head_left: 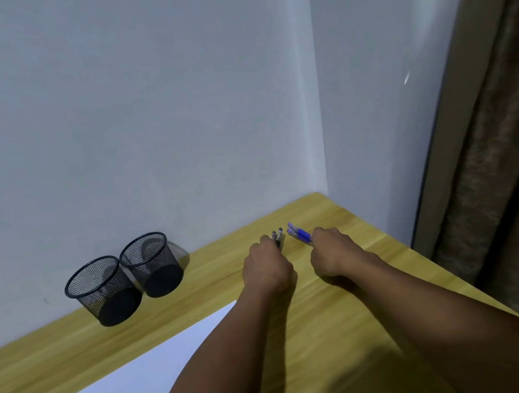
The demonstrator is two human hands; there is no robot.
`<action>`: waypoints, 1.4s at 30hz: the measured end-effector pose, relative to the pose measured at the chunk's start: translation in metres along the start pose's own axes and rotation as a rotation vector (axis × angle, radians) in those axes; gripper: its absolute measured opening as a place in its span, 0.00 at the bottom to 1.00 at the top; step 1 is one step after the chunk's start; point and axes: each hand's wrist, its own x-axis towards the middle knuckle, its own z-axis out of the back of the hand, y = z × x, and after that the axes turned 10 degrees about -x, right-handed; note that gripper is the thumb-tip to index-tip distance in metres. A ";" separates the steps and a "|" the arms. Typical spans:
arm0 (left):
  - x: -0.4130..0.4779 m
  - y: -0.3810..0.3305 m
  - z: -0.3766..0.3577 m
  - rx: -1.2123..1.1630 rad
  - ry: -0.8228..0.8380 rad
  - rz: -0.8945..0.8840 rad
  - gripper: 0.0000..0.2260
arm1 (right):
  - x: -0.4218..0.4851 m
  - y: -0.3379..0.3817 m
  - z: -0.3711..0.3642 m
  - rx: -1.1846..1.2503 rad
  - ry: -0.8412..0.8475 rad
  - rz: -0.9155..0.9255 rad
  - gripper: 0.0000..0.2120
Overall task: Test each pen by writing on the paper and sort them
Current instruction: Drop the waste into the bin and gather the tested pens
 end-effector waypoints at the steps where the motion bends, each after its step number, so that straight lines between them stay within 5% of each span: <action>1: -0.001 0.001 0.002 -0.035 -0.019 -0.004 0.12 | -0.001 -0.001 0.000 0.047 -0.001 -0.007 0.17; 6: -0.005 0.011 0.033 -0.195 -0.143 -0.078 0.12 | -0.005 0.011 0.012 0.291 -0.083 -0.015 0.11; 11: -0.009 0.036 0.096 -0.252 -0.316 -0.155 0.13 | -0.008 0.072 0.039 0.548 -0.098 0.125 0.17; 24: 0.006 0.145 0.250 -0.557 -0.484 -0.145 0.12 | -0.005 0.253 0.043 0.714 -0.096 0.389 0.06; 42: 0.012 0.219 0.250 -0.425 -0.351 -0.064 0.07 | 0.042 0.288 0.004 0.300 -0.038 0.358 0.13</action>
